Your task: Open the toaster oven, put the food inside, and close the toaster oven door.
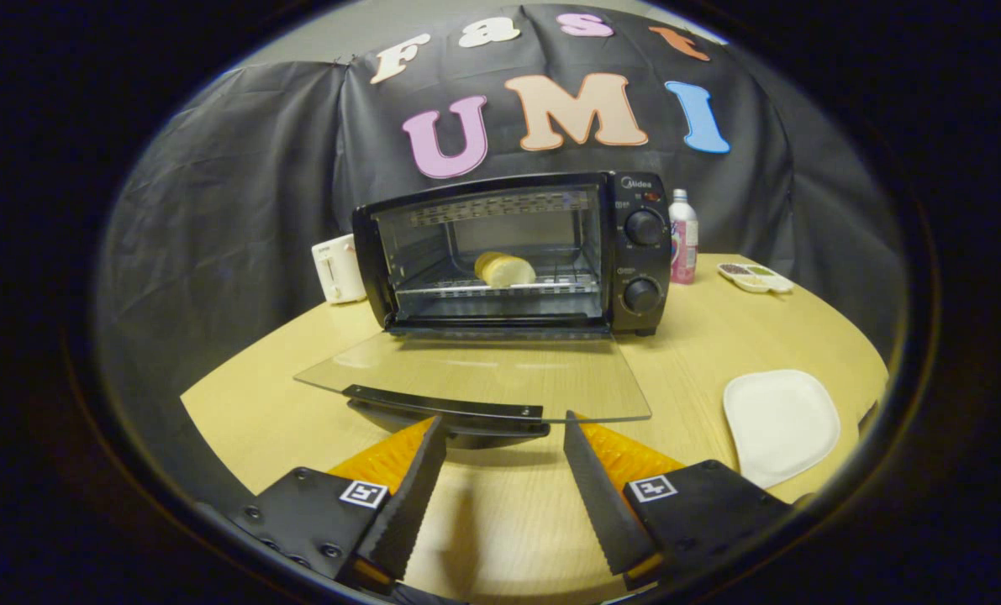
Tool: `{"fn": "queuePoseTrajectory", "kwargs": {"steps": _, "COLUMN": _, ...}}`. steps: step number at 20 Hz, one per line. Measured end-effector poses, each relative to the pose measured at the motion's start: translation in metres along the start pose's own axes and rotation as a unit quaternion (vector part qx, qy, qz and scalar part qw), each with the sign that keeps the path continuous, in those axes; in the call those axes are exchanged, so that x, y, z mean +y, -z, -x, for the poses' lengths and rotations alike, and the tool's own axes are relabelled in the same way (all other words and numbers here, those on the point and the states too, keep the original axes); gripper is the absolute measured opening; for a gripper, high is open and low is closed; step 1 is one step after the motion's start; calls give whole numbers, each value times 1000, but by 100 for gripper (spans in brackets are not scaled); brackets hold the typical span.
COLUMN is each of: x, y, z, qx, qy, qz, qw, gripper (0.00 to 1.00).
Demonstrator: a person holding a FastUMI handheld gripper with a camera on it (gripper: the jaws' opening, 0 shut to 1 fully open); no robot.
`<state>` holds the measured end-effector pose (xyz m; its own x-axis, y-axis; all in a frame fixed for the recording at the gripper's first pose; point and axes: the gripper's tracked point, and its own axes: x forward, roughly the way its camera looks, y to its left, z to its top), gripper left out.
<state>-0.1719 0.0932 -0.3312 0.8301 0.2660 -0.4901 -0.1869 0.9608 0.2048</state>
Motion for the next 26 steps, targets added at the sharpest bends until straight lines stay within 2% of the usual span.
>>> {"fn": "queuePoseTrajectory", "kwargs": {"steps": 3, "x": 2, "y": -20, "z": 3, "qx": -21, "qy": -9, "qz": -3, "qw": 1000, "gripper": 88}}
{"fn": "queuePoseTrajectory", "kwargs": {"steps": 9, "x": 18, "y": -63, "z": -3, "qx": -67, "qy": -41, "qz": -17, "qw": 997, "gripper": 95}}
{"fn": "queuePoseTrajectory", "kwargs": {"steps": 13, "x": 17, "y": -95, "z": -10, "qx": -96, "qy": -53, "qz": -46, "qw": 993, "gripper": 97}}
{"fn": "queuePoseTrajectory", "kwargs": {"steps": 26, "x": 11, "y": -155, "z": -36, "qx": -156, "qy": -52, "qz": -67, "qw": 984, "gripper": 100}}
